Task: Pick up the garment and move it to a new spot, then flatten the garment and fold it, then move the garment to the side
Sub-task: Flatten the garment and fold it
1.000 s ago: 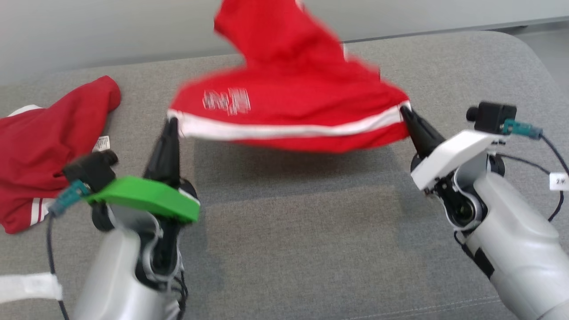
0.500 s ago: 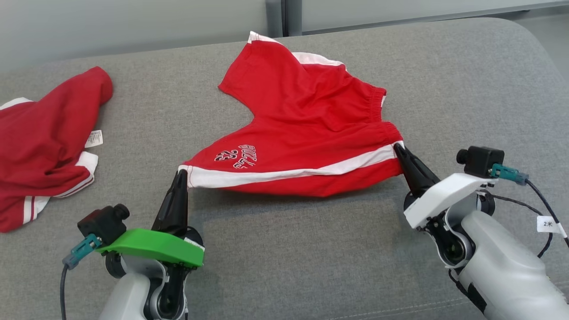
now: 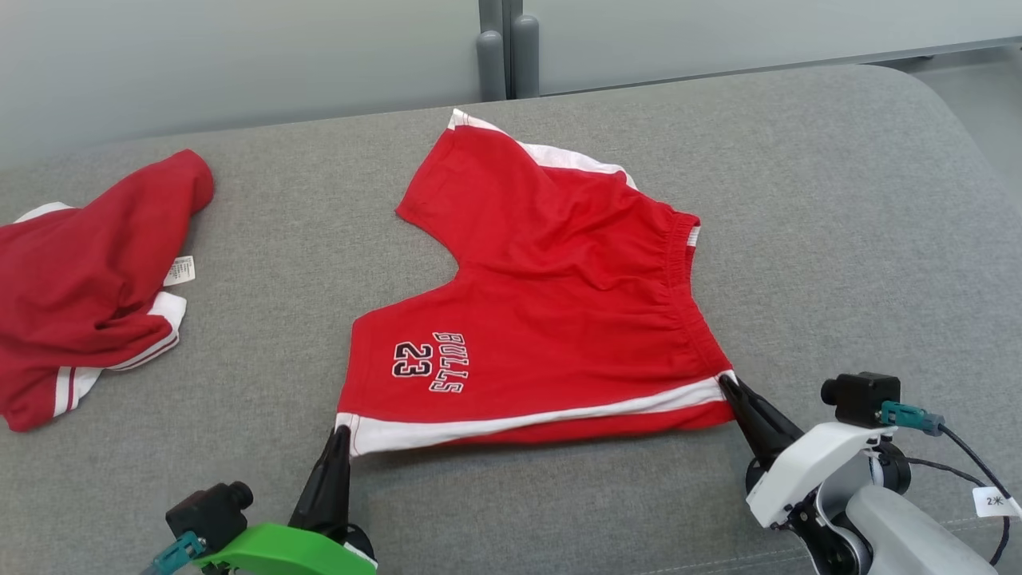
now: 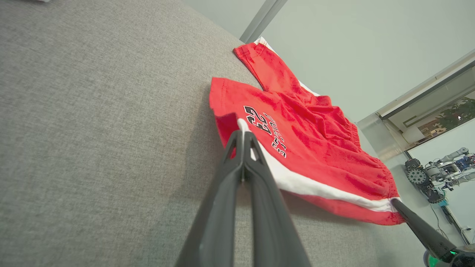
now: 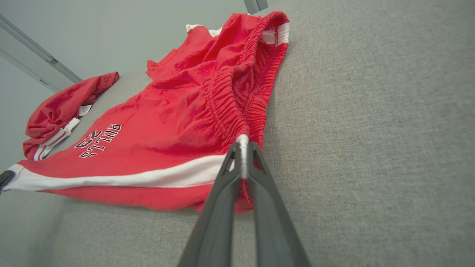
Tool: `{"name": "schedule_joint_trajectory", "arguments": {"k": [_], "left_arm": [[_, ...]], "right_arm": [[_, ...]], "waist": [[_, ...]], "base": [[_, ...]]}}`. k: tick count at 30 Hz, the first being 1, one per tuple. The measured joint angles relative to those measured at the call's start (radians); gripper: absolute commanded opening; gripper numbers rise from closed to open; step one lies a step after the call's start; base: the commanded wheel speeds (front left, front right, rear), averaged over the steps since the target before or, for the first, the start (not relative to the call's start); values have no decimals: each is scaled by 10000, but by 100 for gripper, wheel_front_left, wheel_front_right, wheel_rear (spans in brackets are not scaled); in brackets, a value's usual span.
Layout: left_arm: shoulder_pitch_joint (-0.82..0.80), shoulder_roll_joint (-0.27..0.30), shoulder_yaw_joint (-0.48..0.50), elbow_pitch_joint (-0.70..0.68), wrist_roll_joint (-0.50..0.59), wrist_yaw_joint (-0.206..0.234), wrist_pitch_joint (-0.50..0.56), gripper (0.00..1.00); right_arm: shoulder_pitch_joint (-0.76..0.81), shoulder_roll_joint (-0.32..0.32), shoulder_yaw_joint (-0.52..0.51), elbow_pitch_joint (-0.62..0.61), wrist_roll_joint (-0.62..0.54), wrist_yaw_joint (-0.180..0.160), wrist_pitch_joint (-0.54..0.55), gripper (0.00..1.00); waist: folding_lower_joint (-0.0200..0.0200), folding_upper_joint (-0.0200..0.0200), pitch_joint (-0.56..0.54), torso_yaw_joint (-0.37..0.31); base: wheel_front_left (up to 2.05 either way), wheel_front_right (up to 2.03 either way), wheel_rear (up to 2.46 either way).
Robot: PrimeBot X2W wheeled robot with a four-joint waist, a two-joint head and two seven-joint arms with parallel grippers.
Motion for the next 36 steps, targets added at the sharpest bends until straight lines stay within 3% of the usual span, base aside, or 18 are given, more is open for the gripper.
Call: {"name": "schedule_joint_trajectory", "arguments": {"k": [9,32,33,34,35,36], "left_arm": [[390,17,-491,77,134,-90,12,0],[515,132,-744,848,378,-92,291,0],[514,134,-752,897,393,-90,291,3],[512,134,-752,951,393,-92,291,16],[512,134,-750,1007,393,-90,291,42],[512,138,-752,1051,399,-88,293,68]], "right_arm": [[268,-203,4,-38,-437,0,0,0],[665,82,-368,17,-1058,0,-2,0],[665,81,-368,36,-1131,0,0,16],[666,82,-378,38,-1189,0,-2,33],[666,86,-397,40,-1227,0,-2,47],[666,86,-418,46,-1269,-2,-2,88]], "waist": [[0,0,-63,-61],[0,0,-113,-115],[0,0,-118,-123],[0,0,-123,-132],[0,0,-129,-141],[0,0,-136,-151]], "base": [[0,0,0],[0,0,0],[0,0,0],[0,0,0],[0,0,0],[0,0,0]]}}
